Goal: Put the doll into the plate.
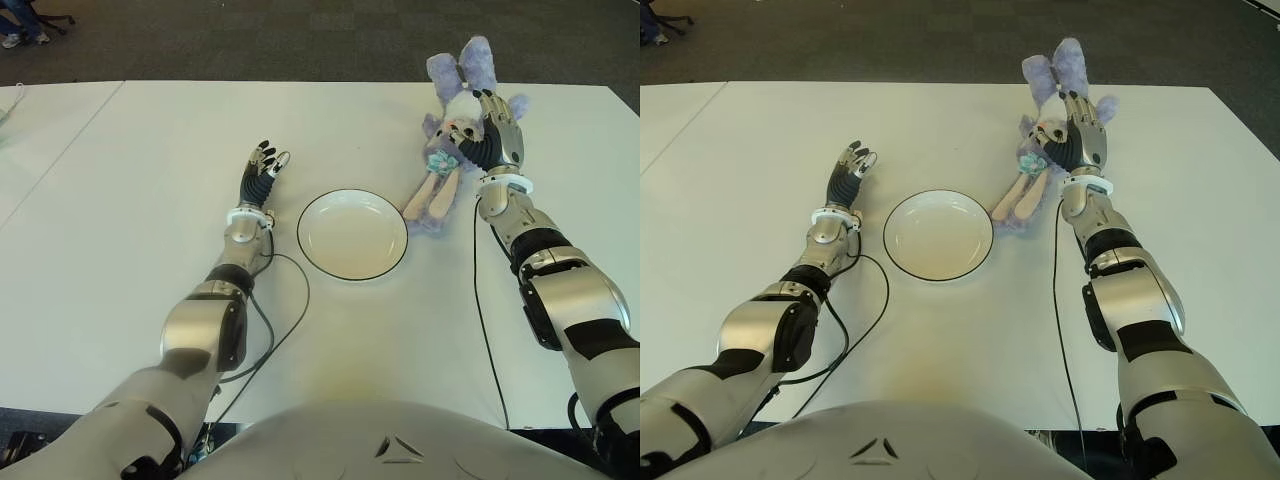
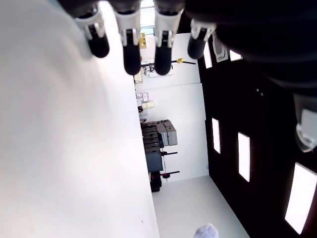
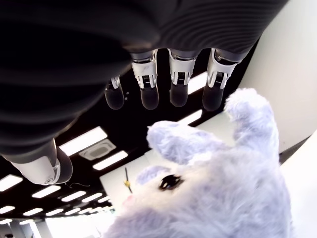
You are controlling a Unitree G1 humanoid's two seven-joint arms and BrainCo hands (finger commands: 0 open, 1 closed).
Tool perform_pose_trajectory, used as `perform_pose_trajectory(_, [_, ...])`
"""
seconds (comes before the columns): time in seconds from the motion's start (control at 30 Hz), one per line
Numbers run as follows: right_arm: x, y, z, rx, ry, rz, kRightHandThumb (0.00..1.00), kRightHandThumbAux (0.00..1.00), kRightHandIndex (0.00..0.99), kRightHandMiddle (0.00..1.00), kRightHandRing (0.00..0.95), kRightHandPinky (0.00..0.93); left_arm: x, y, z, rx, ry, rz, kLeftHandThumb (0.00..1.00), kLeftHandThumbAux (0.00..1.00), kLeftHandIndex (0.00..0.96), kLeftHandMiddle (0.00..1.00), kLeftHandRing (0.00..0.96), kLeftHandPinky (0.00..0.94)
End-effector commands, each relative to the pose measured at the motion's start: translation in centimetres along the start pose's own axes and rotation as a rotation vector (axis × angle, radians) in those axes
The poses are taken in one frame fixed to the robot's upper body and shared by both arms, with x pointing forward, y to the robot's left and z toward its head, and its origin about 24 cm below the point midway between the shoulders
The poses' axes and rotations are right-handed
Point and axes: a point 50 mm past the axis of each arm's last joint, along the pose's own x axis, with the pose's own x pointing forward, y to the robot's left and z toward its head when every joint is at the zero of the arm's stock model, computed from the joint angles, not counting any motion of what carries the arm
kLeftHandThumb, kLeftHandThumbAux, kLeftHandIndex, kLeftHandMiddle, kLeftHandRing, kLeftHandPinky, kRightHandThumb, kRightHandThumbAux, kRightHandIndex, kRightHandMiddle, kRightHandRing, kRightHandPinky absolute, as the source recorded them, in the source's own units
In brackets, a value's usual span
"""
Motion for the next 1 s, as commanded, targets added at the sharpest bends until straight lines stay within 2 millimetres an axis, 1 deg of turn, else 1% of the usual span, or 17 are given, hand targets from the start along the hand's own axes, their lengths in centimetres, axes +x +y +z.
perform_pose_trajectory(0.03, [0.2, 0.6, 1.1, 0.009, -0.03, 0.013, 0.497, 0.454, 0.0, 0.0, 0.011, 0.163, -5.8, -2.2, -8.6, -0.011, 0.395, -0.056, 0.0, 0.388, 0.095, 0.145, 0.132, 0.042])
perform_pose_trajectory(0.2, [-0.1, 1.2, 1.2, 0.029, -0.015, 0.03, 0.501, 0.459, 0.0, 0.0, 0.0, 0.15, -5.9, -2.1, -8.6, -0.02, 0.392, -0.059, 0.0, 0.387, 0.094, 0.142, 0.129, 0.043])
perform_pose_trajectory(0.23, [-0.1, 1.3, 1.3, 0.031, -0.016, 0.029, 0.502, 0.452, 0.0, 0.0, 0.019, 0.2, -5.9, -2.1, -8.6, -0.022, 0.391, -0.059, 0.0, 0.388, 0.089, 0.139, 0.128, 0.045])
perform_pose_trajectory(0.3, [-0.3, 1.6, 1.5, 0.032, -0.018, 0.027, 0.5, 0.446, 0.0, 0.0, 0.033, 0.215, -5.9, -2.1, -8.7, -0.023, 0.392, -0.059, 0.0, 0.39, 0.087, 0.138, 0.128, 0.048])
perform_pose_trajectory(0.43, [-0.7, 2.2, 1.6, 0.032, -0.006, 0.04, 0.49, 0.441, 0.0, 0.0, 0.034, 0.195, -6.1, -1.9, -8.8, -0.021, 0.392, -0.057, 0.0, 0.39, 0.089, 0.14, 0.129, 0.052])
perform_pose_trajectory(0.5, [-1.0, 2.6, 1.5, 0.035, 0.007, 0.049, 0.487, 0.44, 0.0, 0.0, 0.026, 0.169, -6.1, -1.9, -8.8, -0.02, 0.388, -0.058, 0.0, 0.391, 0.09, 0.145, 0.134, 0.051])
perform_pose_trajectory(0.6, [-1.7, 3.2, 1.0, 0.038, 0.046, 0.083, 0.486, 0.453, 0.0, 0.0, 0.01, 0.152, -6.1, -1.9, -8.8, -0.019, 0.388, -0.061, 0.0, 0.393, 0.086, 0.147, 0.136, 0.046])
perform_pose_trajectory(0.7, [-1.9, 3.4, 0.7, 0.04, 0.061, 0.087, 0.494, 0.447, 0.0, 0.0, 0.021, 0.181, -6.1, -1.9, -8.8, -0.025, 0.386, -0.061, 0.0, 0.4, 0.083, 0.142, 0.132, 0.053])
perform_pose_trajectory(0.8, [-2.3, 3.6, 0.3, 0.035, 0.079, 0.096, 0.493, 0.442, 0.0, 0.0, 0.025, 0.186, -6.1, -1.8, -8.8, -0.028, 0.381, -0.059, 0.0, 0.4, 0.082, 0.141, 0.131, 0.054])
perform_pose_trajectory(0.93, [-3.0, 3.8, -0.9, 0.018, 0.132, 0.123, 0.472, 0.437, 0.0, 0.0, 0.02, 0.167, -6.2, -1.8, -8.8, -0.027, 0.376, -0.059, 0.0, 0.397, 0.074, 0.139, 0.132, 0.052])
perform_pose_trajectory(1.0, [-3.1, 3.7, -1.2, 0.013, 0.145, 0.13, 0.458, 0.439, 0.001, 0.0, 0.018, 0.154, -6.2, -1.8, -8.8, -0.026, 0.377, -0.06, 0.0, 0.397, 0.072, 0.141, 0.132, 0.048])
